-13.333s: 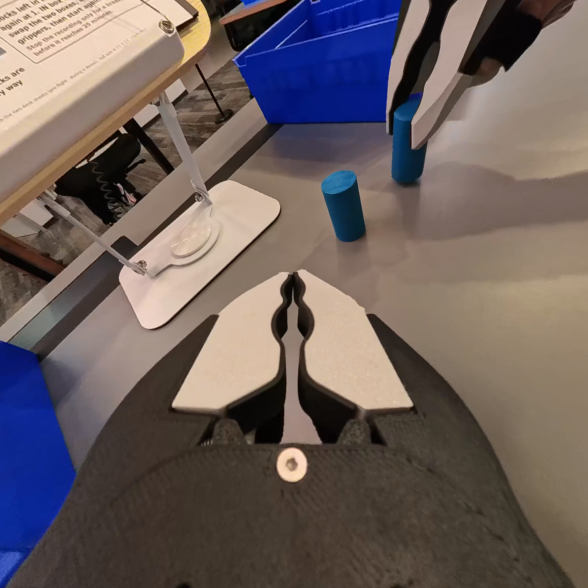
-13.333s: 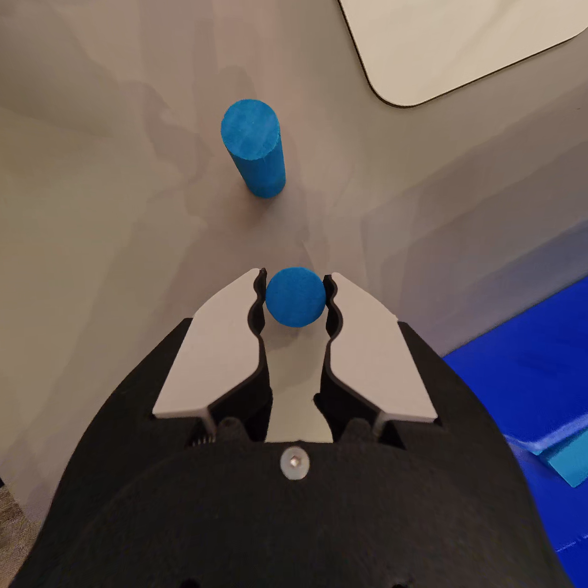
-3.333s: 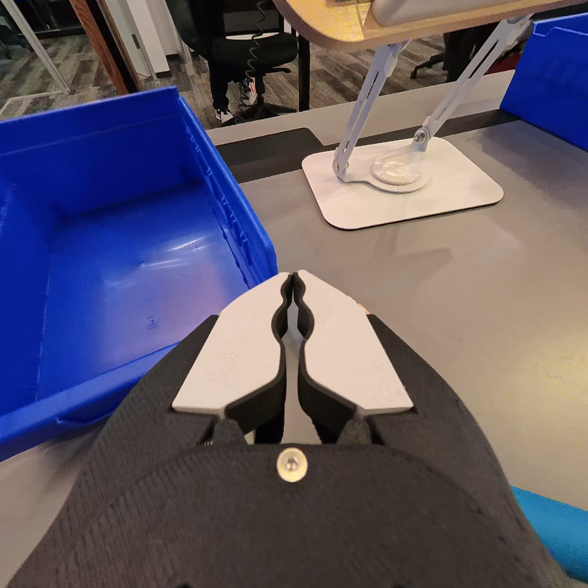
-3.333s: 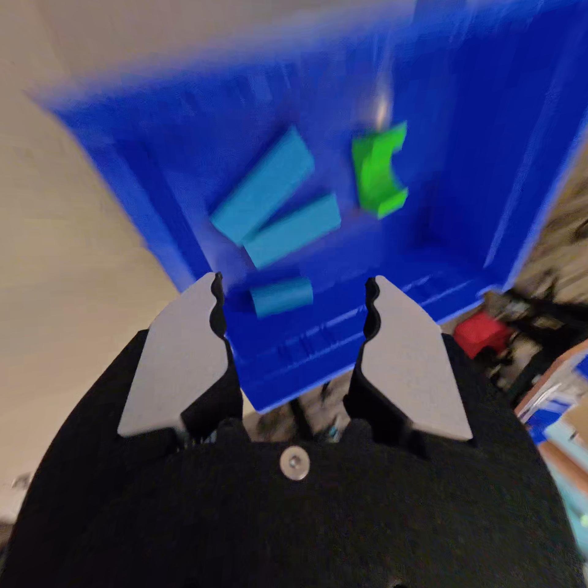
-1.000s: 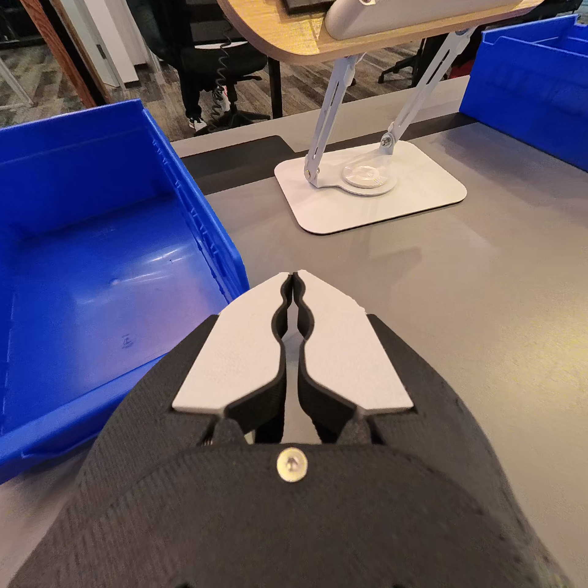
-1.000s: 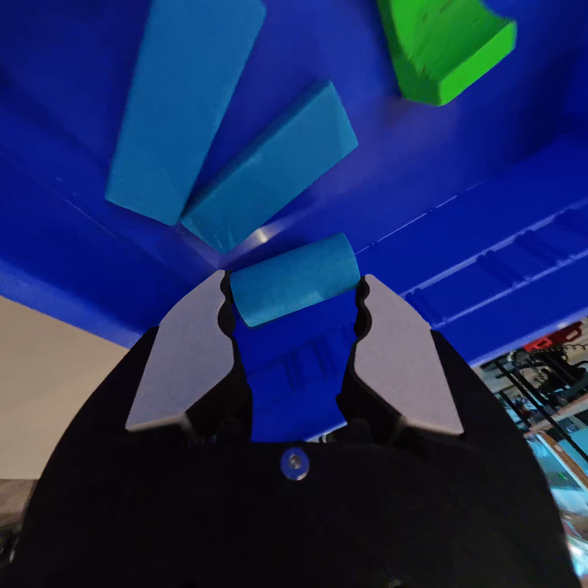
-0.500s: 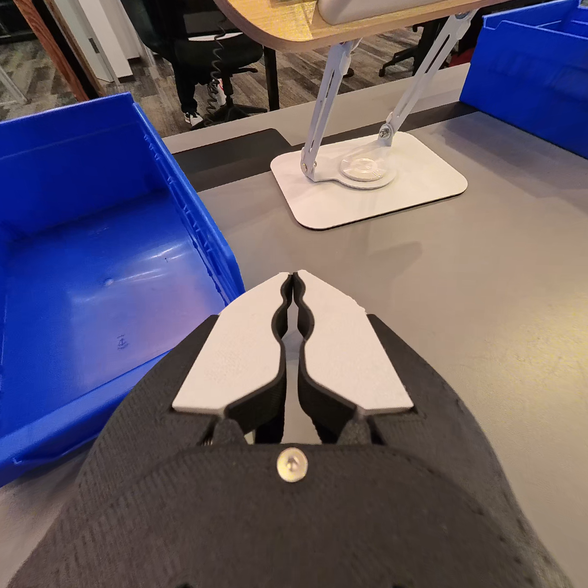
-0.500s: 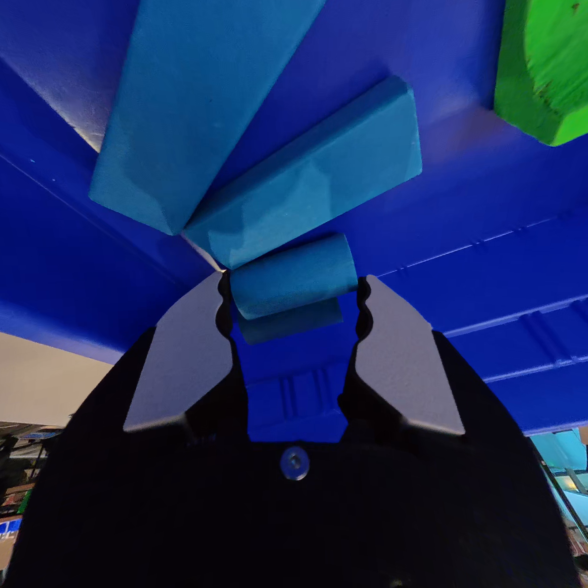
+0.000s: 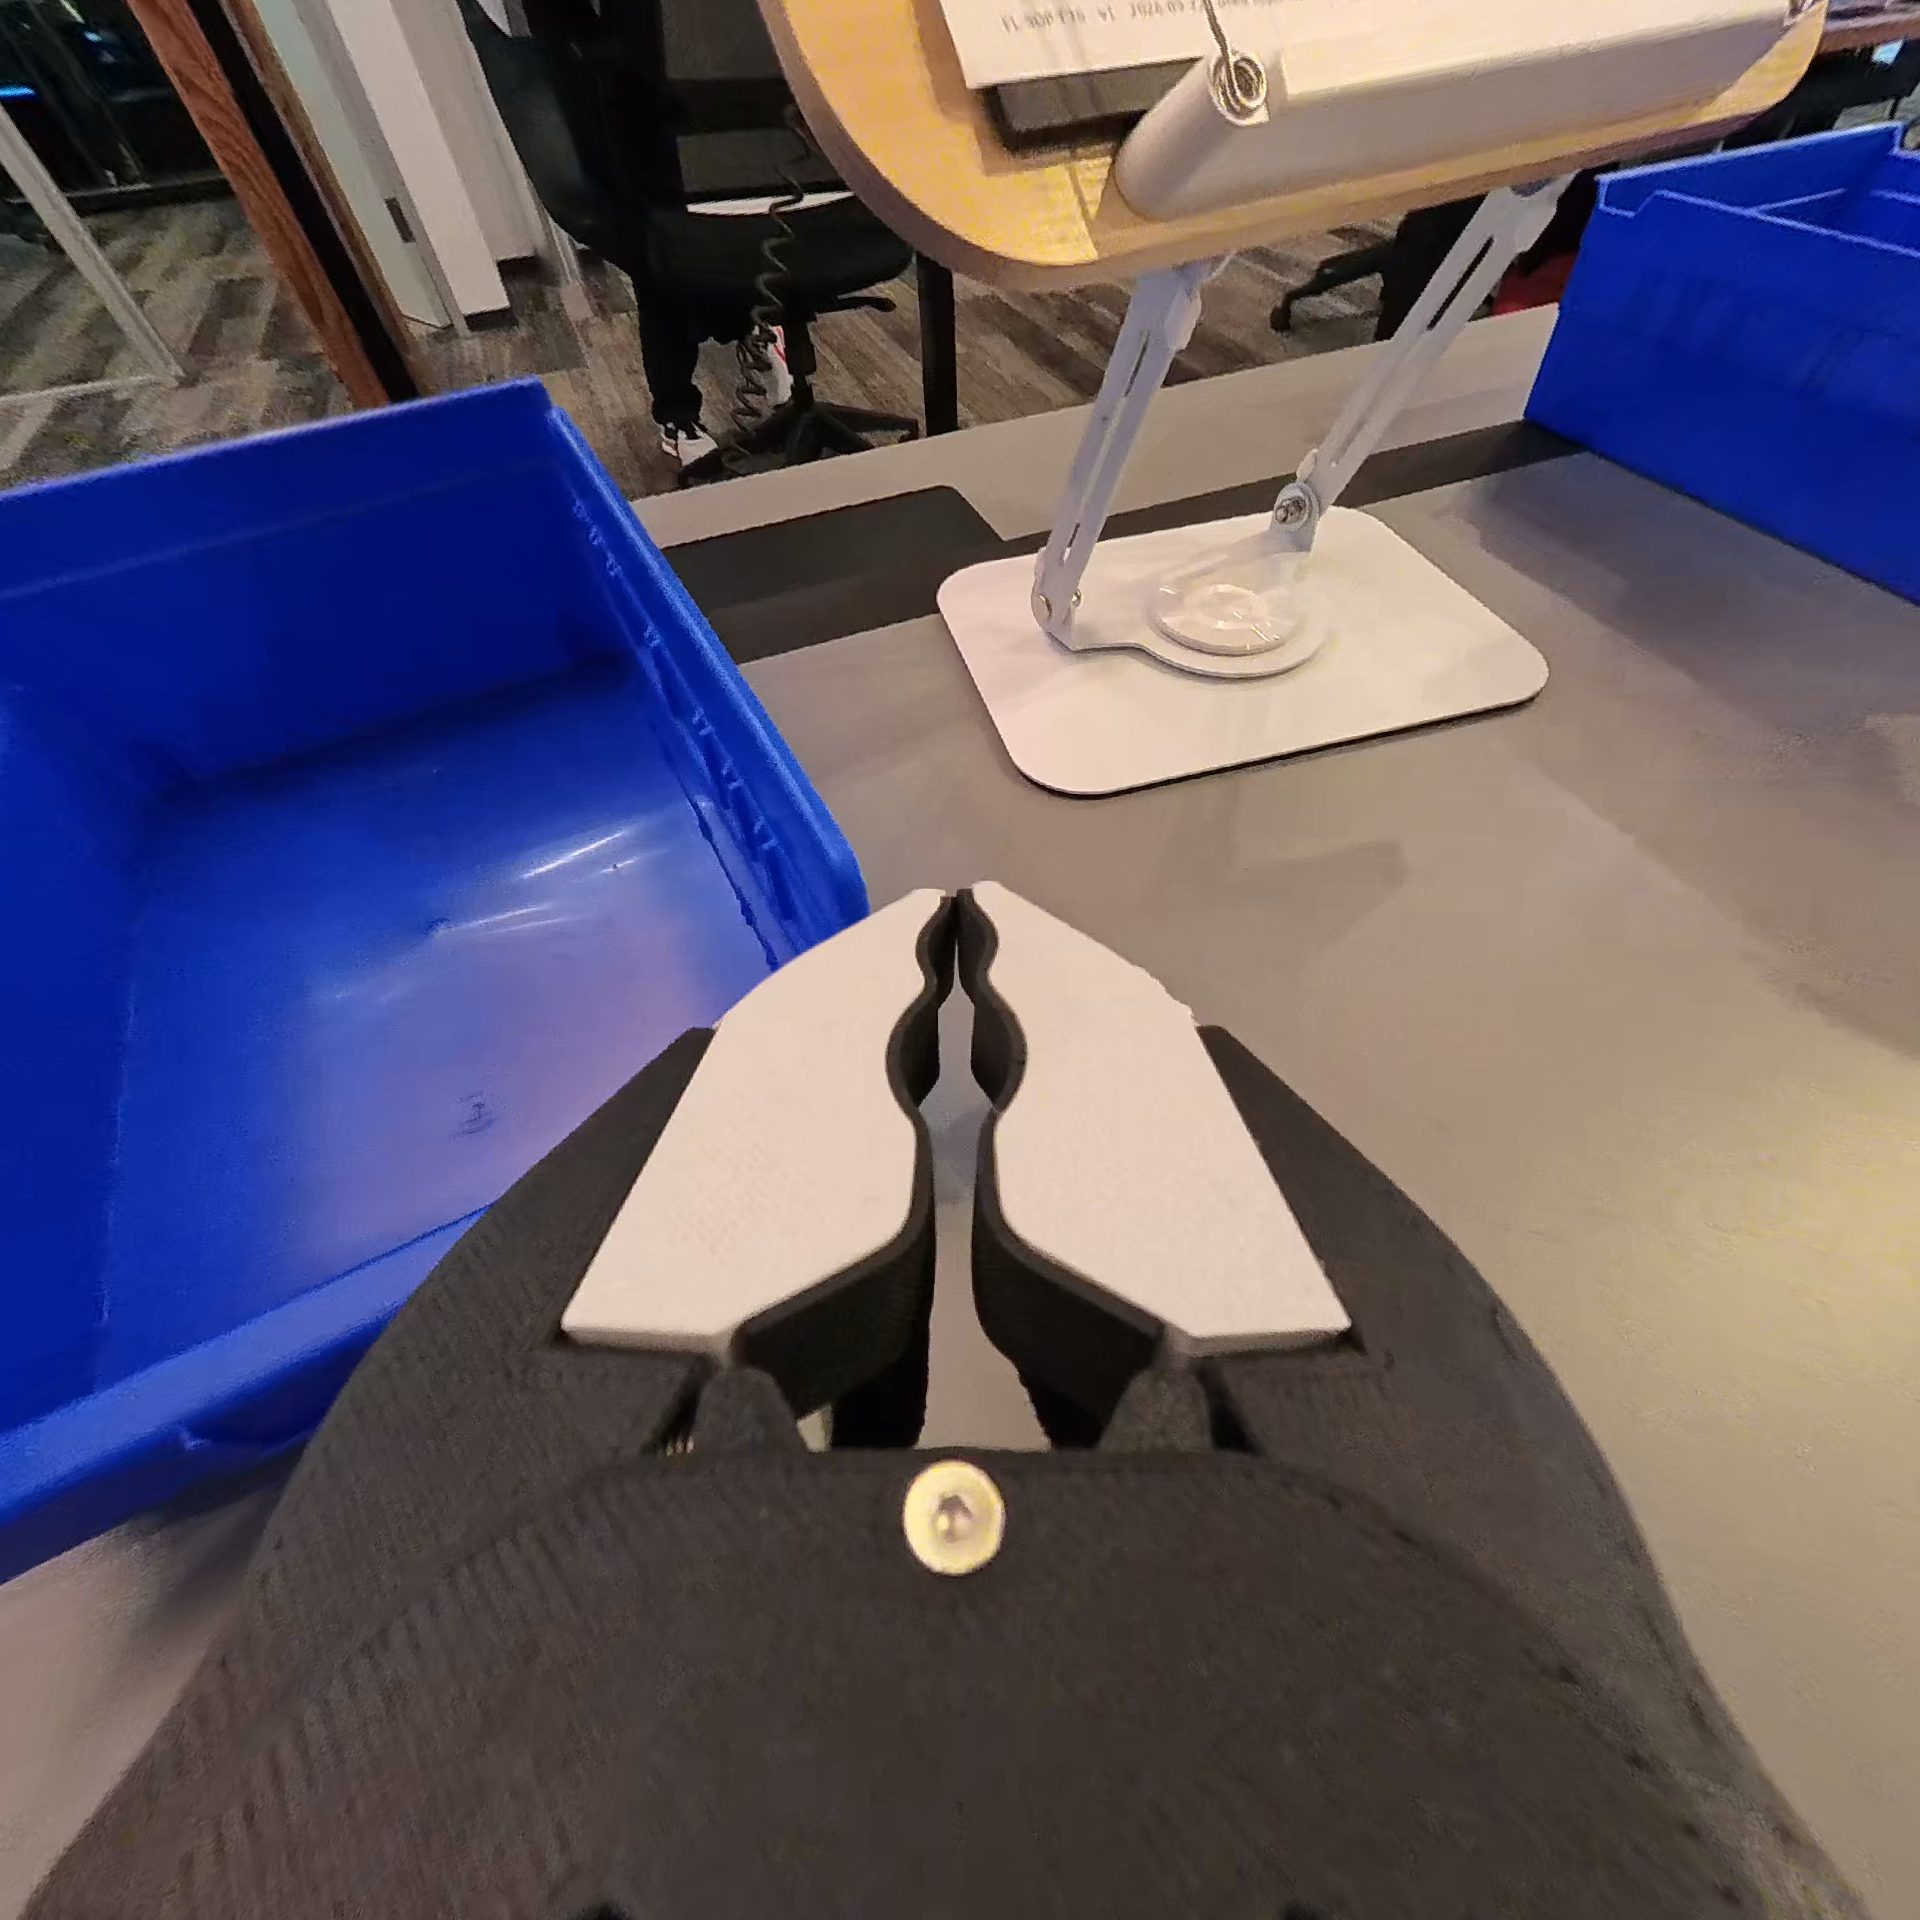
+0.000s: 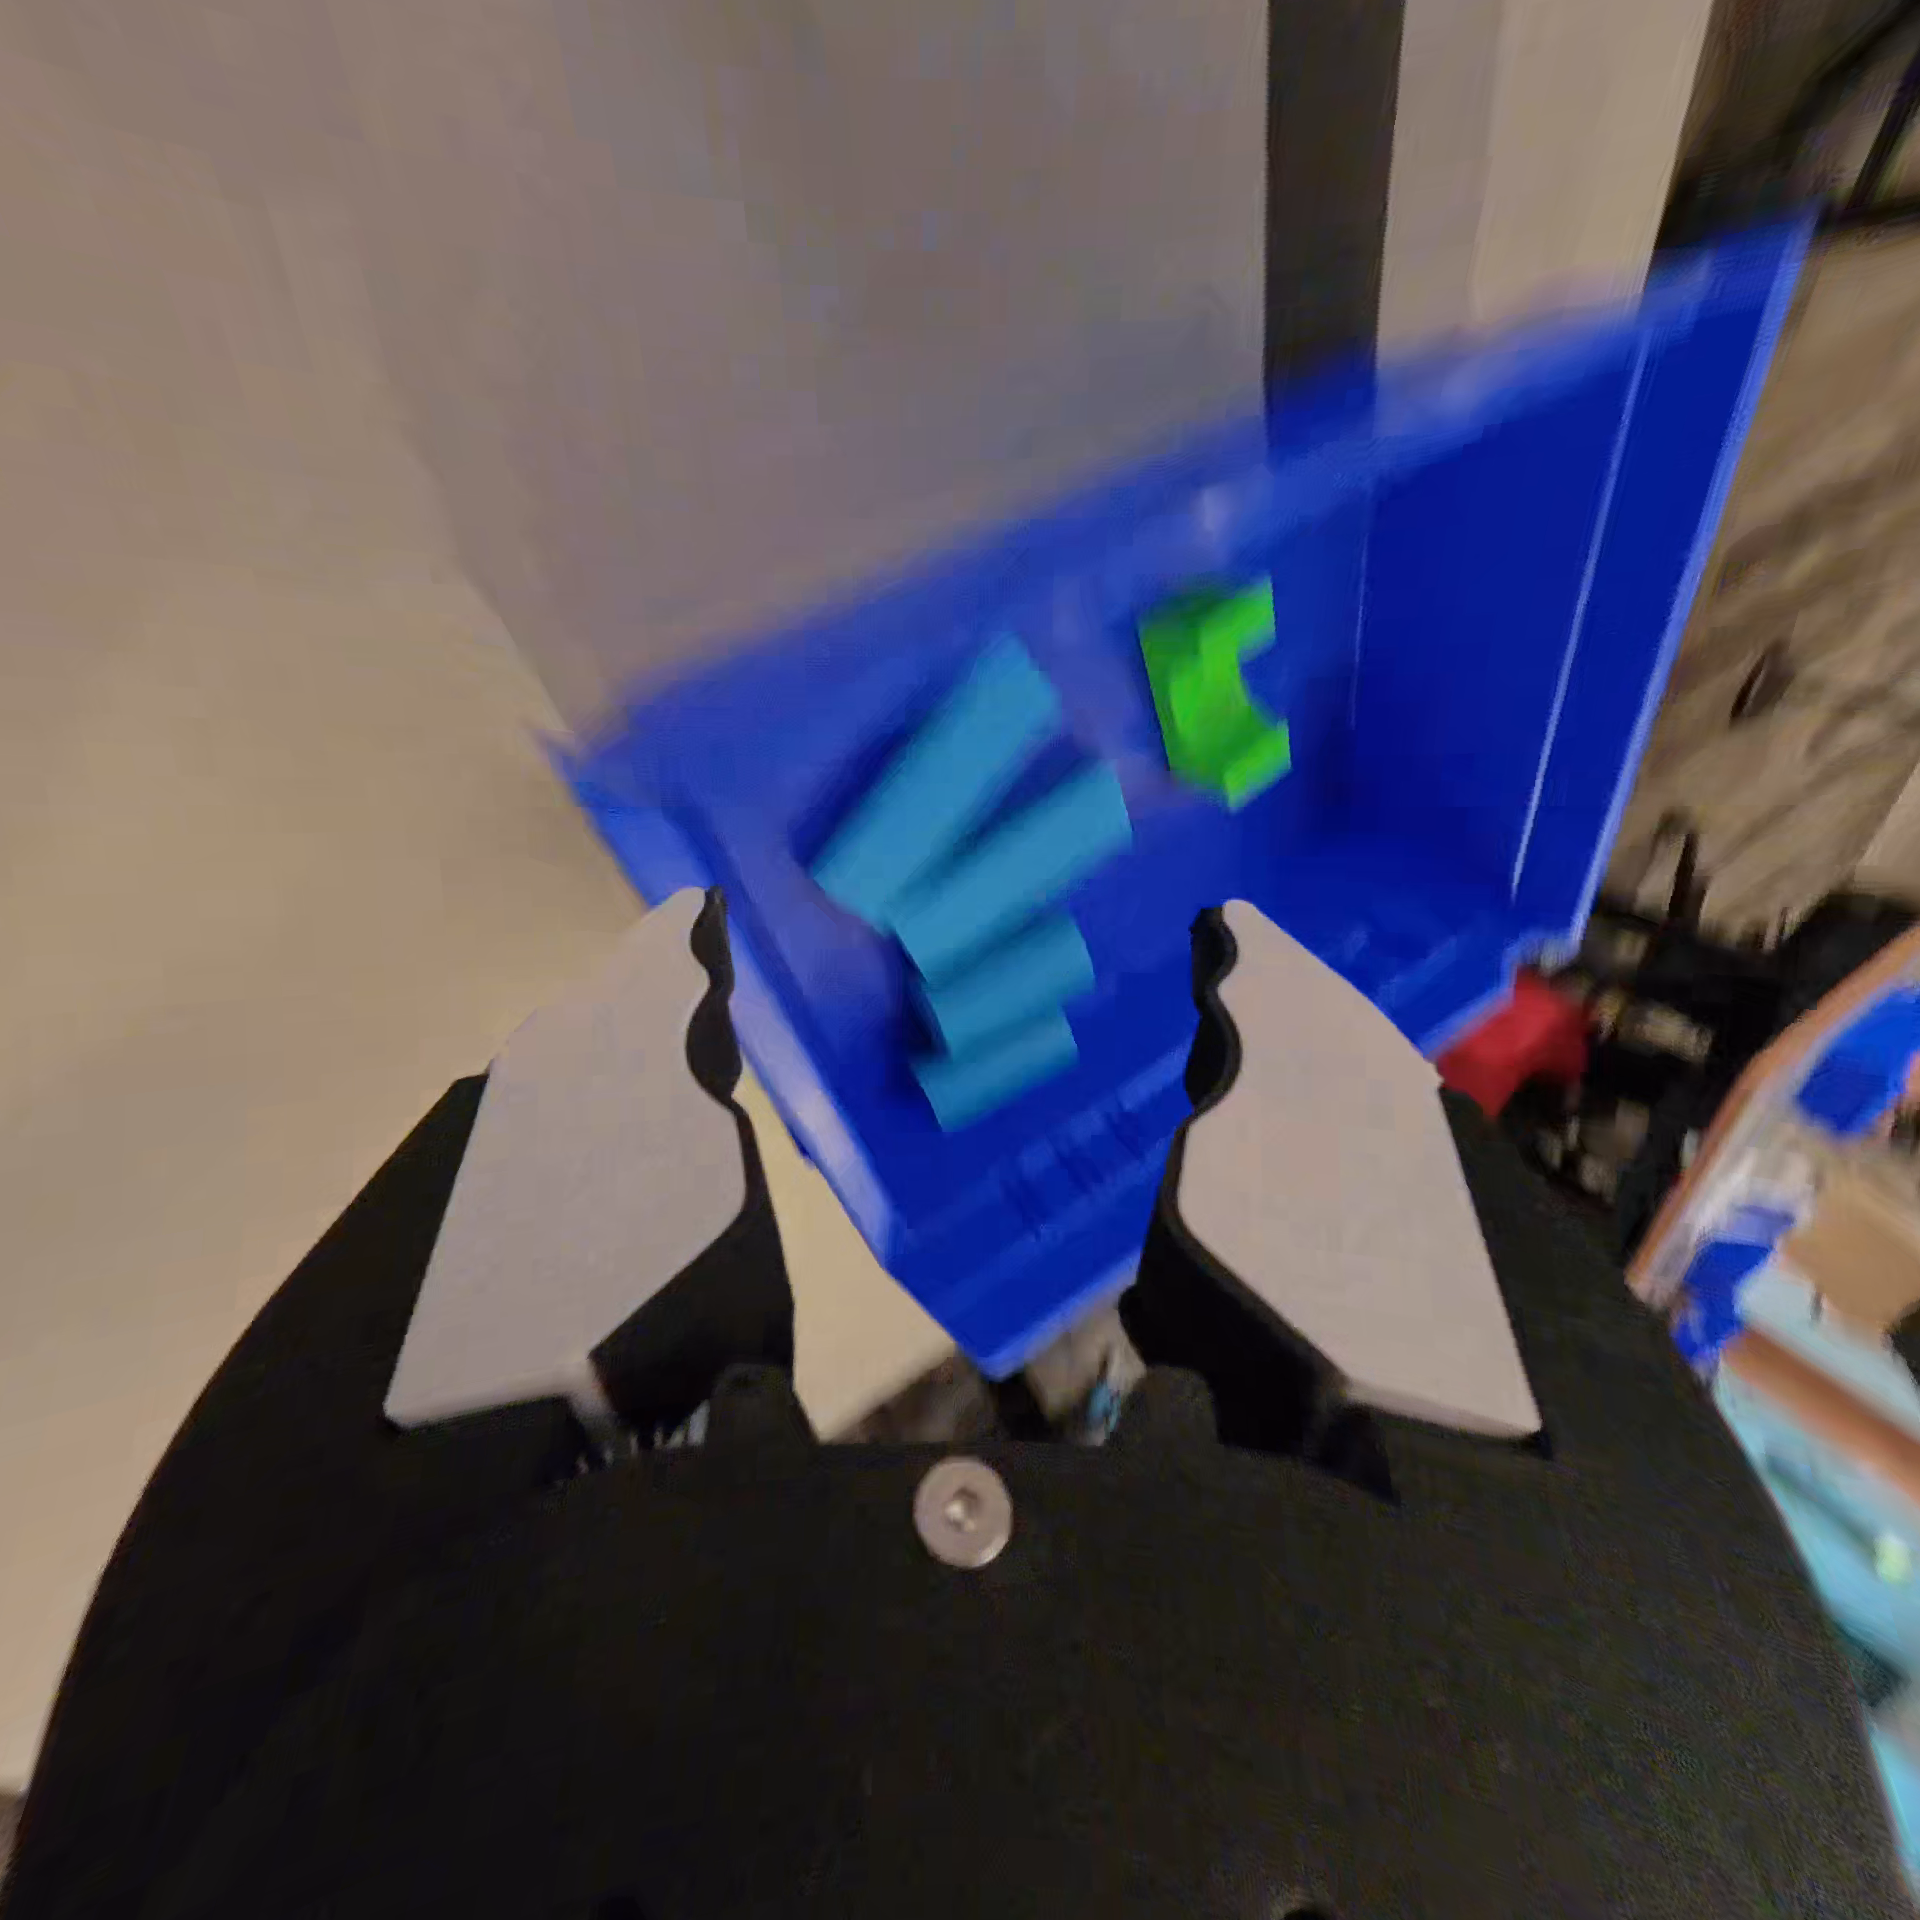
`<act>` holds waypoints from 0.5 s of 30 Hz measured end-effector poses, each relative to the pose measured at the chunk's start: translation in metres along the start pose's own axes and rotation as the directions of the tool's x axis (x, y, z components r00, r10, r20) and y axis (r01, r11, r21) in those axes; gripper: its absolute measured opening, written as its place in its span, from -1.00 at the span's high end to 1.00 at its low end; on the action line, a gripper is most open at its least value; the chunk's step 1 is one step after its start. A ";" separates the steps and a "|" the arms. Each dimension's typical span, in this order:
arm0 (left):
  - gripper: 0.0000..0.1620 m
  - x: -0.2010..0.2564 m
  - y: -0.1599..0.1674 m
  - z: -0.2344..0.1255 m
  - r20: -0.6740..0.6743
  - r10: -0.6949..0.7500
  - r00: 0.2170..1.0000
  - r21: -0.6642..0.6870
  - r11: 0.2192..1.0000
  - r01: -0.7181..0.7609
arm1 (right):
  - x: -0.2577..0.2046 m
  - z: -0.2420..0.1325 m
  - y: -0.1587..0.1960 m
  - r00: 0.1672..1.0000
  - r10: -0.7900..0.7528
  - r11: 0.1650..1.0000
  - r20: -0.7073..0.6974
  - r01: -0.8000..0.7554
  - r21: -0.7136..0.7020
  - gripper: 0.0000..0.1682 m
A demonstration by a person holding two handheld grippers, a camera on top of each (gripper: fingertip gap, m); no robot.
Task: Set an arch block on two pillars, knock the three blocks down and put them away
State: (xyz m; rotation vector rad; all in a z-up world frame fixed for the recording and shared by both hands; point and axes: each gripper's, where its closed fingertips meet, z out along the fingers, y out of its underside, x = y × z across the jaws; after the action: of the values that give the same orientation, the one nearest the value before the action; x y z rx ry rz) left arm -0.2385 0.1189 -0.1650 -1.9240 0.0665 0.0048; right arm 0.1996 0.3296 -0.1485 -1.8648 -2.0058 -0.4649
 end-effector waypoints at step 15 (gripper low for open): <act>1.00 -0.023 -0.008 -0.016 0.024 -0.080 0.996 0.067 0.995 0.079 | -0.240 -0.011 -0.391 0.867 -0.422 0.690 0.266 0.117 0.714 -0.48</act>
State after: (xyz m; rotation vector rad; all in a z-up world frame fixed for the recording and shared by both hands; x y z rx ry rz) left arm -0.2612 0.1077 -0.1510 -1.8586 -0.0274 -0.0253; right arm -0.1751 0.0845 -0.2512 -1.2471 -2.2933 0.6117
